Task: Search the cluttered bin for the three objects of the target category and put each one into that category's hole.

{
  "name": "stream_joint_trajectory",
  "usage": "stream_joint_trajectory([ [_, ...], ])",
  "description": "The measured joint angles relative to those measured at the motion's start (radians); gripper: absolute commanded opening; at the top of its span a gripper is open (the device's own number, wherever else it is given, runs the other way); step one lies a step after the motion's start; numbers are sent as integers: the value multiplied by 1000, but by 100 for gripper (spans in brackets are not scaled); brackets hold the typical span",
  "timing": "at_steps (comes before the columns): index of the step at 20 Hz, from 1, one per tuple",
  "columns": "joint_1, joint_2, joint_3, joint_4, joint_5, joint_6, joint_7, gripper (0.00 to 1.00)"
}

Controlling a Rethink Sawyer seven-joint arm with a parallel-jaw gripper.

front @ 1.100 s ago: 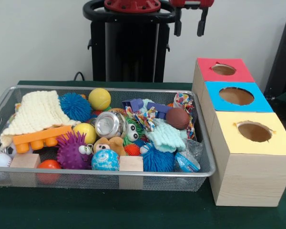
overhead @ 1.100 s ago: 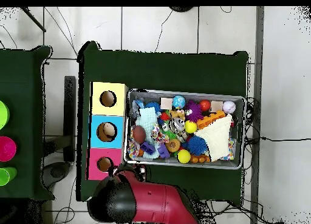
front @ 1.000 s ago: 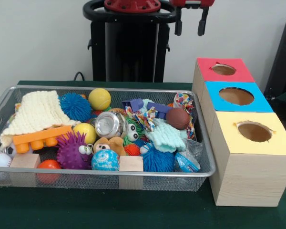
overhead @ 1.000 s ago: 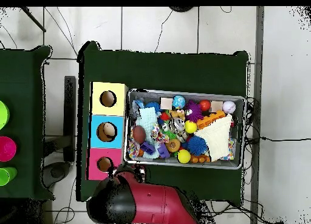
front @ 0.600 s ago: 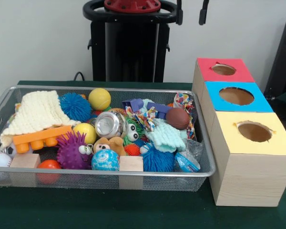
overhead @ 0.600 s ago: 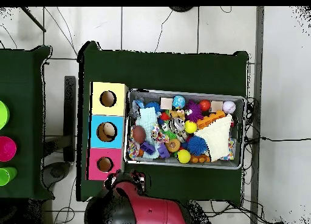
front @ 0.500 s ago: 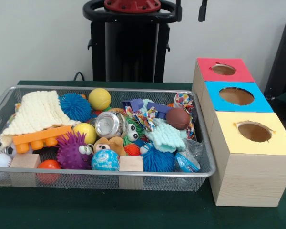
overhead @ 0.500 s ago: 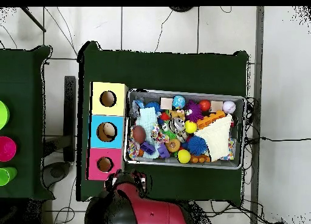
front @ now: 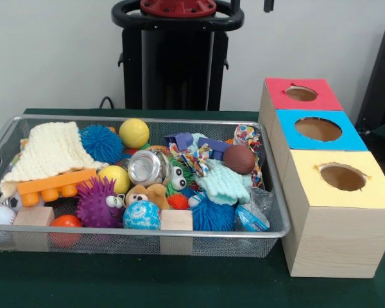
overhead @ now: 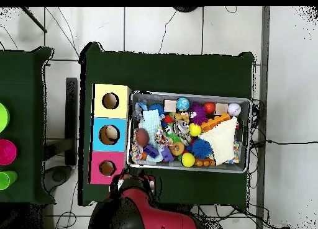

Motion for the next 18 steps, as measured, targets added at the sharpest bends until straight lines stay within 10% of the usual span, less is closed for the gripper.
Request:
stream_joint_trajectory([
  [18,5,67,68,-8,19,-30,0,100],
])
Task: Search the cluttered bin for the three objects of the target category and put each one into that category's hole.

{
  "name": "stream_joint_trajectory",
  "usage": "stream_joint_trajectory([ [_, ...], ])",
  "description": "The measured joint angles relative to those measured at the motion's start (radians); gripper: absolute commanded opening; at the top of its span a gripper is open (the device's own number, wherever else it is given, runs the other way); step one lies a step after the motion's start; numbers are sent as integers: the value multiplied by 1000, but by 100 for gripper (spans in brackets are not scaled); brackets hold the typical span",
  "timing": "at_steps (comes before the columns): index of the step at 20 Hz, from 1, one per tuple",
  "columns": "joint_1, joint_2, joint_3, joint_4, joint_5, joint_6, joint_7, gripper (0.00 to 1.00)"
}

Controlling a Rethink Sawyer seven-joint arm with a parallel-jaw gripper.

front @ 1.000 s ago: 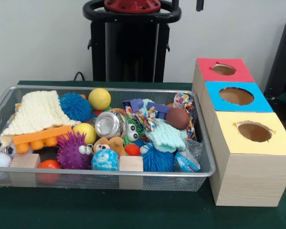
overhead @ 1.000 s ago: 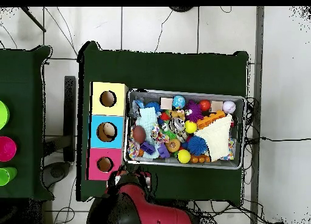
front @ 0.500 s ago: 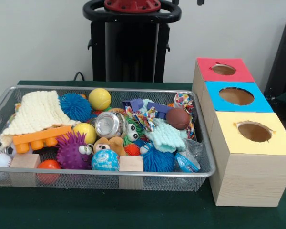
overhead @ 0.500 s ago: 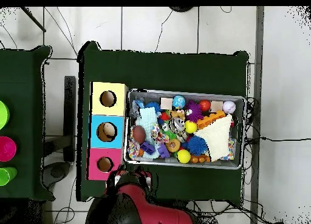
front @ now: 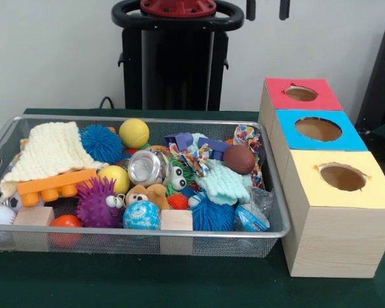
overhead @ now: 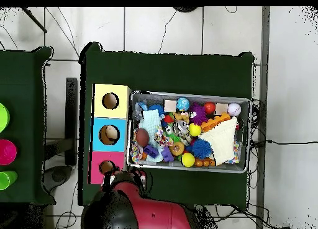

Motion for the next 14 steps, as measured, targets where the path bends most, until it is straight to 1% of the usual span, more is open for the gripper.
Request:
stream_joint_trajectory([
  [4,-2,43,37,6,-1,-58,0,100],
  [8,-10,69,63,16,-3,-105,0,100],
  [14,-40,126,98,36,-30,-202,0,100],
])
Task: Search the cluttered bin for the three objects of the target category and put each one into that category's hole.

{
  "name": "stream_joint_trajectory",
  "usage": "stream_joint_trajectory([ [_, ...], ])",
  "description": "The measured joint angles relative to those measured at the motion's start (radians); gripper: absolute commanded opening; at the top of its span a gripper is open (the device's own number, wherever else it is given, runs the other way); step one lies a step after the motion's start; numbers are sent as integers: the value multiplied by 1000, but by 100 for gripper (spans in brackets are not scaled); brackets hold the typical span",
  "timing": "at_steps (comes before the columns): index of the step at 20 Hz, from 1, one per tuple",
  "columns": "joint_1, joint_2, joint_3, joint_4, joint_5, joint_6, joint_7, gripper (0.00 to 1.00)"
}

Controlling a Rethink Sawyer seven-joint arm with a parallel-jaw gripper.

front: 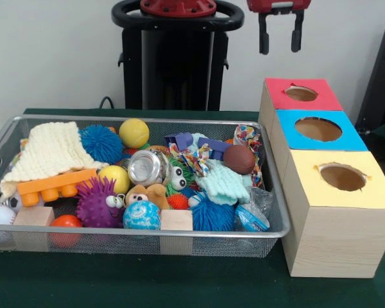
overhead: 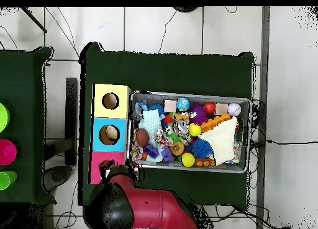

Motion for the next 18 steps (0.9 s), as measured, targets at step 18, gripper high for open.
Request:
stream_joint_trajectory([
  [18,-30,206,2,31,-133,-152,0,100],
])
